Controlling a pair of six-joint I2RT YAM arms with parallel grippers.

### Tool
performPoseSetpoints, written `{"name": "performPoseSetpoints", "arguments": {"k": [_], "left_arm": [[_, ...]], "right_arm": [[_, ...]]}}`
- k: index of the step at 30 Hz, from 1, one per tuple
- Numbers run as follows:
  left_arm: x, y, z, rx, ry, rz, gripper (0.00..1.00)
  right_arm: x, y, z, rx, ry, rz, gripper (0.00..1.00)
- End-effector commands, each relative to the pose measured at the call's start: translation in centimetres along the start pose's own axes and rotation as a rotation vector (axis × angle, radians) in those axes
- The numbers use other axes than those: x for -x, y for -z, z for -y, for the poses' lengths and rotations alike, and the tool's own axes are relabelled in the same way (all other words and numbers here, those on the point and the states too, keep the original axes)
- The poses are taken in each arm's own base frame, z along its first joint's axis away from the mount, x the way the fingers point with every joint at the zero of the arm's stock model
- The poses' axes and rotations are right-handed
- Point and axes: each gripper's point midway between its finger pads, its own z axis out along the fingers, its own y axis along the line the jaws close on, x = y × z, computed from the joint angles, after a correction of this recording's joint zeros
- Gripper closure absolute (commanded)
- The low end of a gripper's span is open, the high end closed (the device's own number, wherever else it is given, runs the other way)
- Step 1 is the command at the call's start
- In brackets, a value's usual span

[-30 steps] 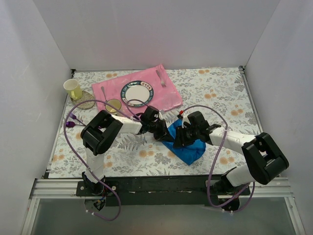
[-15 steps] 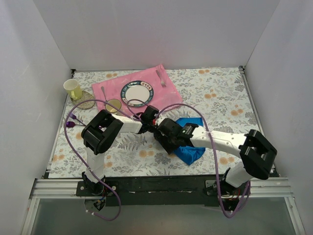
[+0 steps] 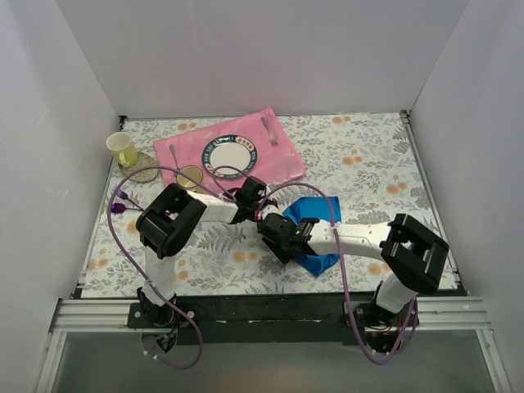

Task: Fold the napkin, place the utensils inside, and roll it up
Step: Roll the napkin with the utensil

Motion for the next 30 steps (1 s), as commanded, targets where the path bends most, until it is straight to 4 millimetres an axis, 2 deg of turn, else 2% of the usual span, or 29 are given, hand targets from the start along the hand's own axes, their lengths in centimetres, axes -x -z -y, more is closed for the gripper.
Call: {"name": "performPoseSetpoints", "arguments": {"k": [1, 3, 4, 6, 7, 9, 11, 14, 16, 17, 18, 19, 20, 21, 22, 23, 24, 25, 26, 27, 29, 30], "left_arm": [[-2.1, -0.2, -8.9, 0.304, 0.072, -0.009, 1.0], [-1.8, 0.3, -9.0, 0.303, 0.08, 0.004, 1.0], [-1.6, 0.5, -8.9, 0.299, 0.081, 0.01, 1.0], [-1.4, 1.0, -9.0, 0.297, 0.091, 0.022, 1.0], [-1.3, 1.3, -9.2, 0.3, 0.096, 0.028, 1.0], [-1.1, 2.1, -9.2, 0.297, 0.1, 0.045, 1.0], [-0.7, 2.8, -9.2, 0.303, 0.103, 0.068, 1.0], [0.0, 4.2, -8.5, 0.31, 0.092, 0.113, 1.0], [1.2, 5.3, -6.5, 0.286, 0.06, 0.161, 0.99], [1.7, 6.0, -6.5, 0.316, 0.056, 0.188, 0.97], [2.2, 6.6, -5.8, 0.316, 0.042, 0.212, 0.94], [3.5, 7.7, -3.8, 0.292, 0.007, 0.265, 0.85], [4.0, 8.5, -3.6, 0.315, 0.004, 0.291, 0.8], [4.6, 9.2, -2.8, 0.314, -0.005, 0.315, 0.75], [5.7, 10.3, -1.0, 0.289, -0.028, 0.358, 0.66], [6.1, 10.9, -0.7, 0.299, -0.03, 0.368, 0.61], [6.7, 11.6, -0.3, 0.307, -0.034, 0.394, 0.58], [7.4, 12.5, 0.9, 0.287, -0.045, 0.421, 0.55], [7.8, 13.1, 1.0, 0.286, -0.036, 0.434, 0.51], [8.0, 13.4, 1.4, 0.279, -0.036, 0.445, 0.5], [8.3, 14.2, 2.0, 0.269, -0.033, 0.461, 0.49], [8.2, 14.3, 2.2, 0.263, -0.03, 0.462, 0.49]], "right_arm": [[-3.7, -2.0, -0.1, -0.014, -0.04, -0.059, 0.44], [-4.0, -2.4, -0.5, 0.012, -0.065, -0.054, 0.49], [-4.9, -2.7, -0.3, 0.017, -0.073, -0.069, 0.58], [-4.9, -3.1, -0.4, 0.045, -0.098, -0.055, 0.66], [-5.2, -3.3, -0.4, 0.06, -0.098, -0.054, 0.77], [-4.4, -3.5, -0.9, 0.108, -0.107, -0.015, 0.9], [-3.9, -3.5, -1.9, 0.177, -0.062, 0.016, 0.93], [-2.0, -3.3, -3.0, 0.248, -0.014, 0.079, 0.97], [-1.1, -3.2, -3.4, 0.268, -0.017, 0.101, 0.99], [-0.8, -3.0, -3.9, 0.302, -0.012, 0.111, 0.99], [-0.3, -2.6, -4.1, 0.321, -0.019, 0.131, 0.99], [0.3, -2.4, -4.4, 0.349, -0.034, 0.159, 0.99], [0.5, -2.0, -5.1, 0.408, -0.055, 0.17, 0.99], [0.4, -2.0, -4.7, 0.438, -0.09, 0.174, 0.99], [0.8, -1.9, -4.7, 0.47, -0.117, 0.192, 0.99], [0.6, -1.4, -5.3, 0.544, -0.137, 0.186, 0.99], [0.5, -1.7, -4.8, 0.566, -0.171, 0.175, 0.99], [0.6, -1.3, -5.4, 0.634, -0.179, 0.178, 0.99], [0.6, -1.1, -5.5, 0.67, -0.197, 0.181, 0.99], [-0.1, -1.4, -5.1, 0.693, -0.248, 0.162, 0.99], [0.2, -0.8, -5.5, 0.794, -0.285, 0.179, 0.99], [0.1, -1.1, -4.9, 0.812, -0.339, 0.172, 0.99]]}}
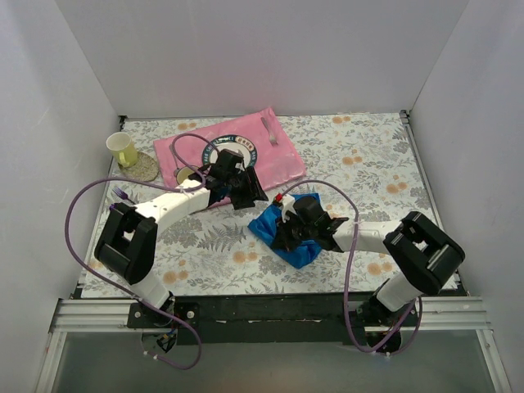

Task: Fold the napkin, place the utensils inside, and roll it up
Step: Roll the napkin with the utensil

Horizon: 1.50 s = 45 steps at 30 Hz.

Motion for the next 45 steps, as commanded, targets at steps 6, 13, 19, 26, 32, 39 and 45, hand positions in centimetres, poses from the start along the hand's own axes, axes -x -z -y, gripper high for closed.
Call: {"name": "performPoseSetpoints", "arguments": {"k": [6, 13, 19, 26, 32, 39, 45], "left_arm": [[-0.6, 2.0, 2.1, -0.111, -0.005, -0.053, 0.58], [-5.7, 0.2, 3.9, -0.215, -0.02, -0.195, 0.67], [-8.6, -2.2, 1.8, -0.188, 0.001, -0.258, 0.71], [-9.7, -5.1, -2.5, -0.058, 0.019, -0.241, 0.78], [-11.1, -6.9, -5.9, 0.037, 0.025, -0.272, 0.83], [-11.4, -6.5, -5.9, 0.027, 0.019, -0.279, 0.83], [-11.3, -6.6, -5.5, 0.022, 0.019, -0.287, 0.84]], "right_arm": [[-5.2, 2.0, -0.1, 0.383, -0.398, -0.092, 0.99], [-6.2, 2.9, 1.1, 0.459, -0.602, -0.093, 0.99], [-6.3, 2.4, 2.1, 0.408, -0.616, -0.134, 0.99], [-5.9, 2.4, 2.8, 0.356, -0.575, -0.156, 0.96], [-3.1, 3.7, 3.9, 0.187, -0.396, -0.137, 0.68], [1.5, 7.3, 3.4, -0.073, -0.14, -0.142, 0.45], [2.0, 7.1, 1.6, -0.3, 0.135, -0.198, 0.36]]}}
